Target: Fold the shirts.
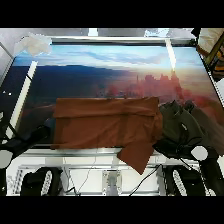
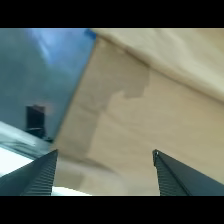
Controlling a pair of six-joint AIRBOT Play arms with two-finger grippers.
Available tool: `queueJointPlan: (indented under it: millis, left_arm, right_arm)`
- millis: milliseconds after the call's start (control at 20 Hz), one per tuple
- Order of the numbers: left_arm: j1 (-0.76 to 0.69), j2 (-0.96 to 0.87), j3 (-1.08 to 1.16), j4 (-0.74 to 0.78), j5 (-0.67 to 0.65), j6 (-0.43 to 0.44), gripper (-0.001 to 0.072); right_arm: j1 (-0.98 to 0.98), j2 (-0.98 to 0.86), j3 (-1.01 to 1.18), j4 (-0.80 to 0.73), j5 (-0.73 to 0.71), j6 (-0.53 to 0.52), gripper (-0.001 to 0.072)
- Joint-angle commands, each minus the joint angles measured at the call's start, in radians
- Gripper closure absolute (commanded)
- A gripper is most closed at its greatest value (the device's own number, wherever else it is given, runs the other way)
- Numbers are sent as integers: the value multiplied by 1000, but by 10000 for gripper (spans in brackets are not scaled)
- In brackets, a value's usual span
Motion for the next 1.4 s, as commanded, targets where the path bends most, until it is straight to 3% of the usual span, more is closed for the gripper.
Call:
queueJointPlan:
  millis: [0,450,600,900,1350]
  left_arm:
    - [1,-2,-2,-63,33,17,35]
    - [1,-2,30,-84,38,31,35]
    - [1,-2,64,-84,38,41,35]
    - [1,-2,103,-84,40,49,35]
    - [1,-2,103,-83,33,50,35]
  right_arm:
    - [0,-46,-3,-9,24,19,340]
    - [0,-235,-3,34,-117,-16,343]
    - [0,-300,-3,35,-148,-24,381]
    - [0,-314,-4,71,-182,-43,381]
    - [0,-314,-3,32,-40,-78,384]
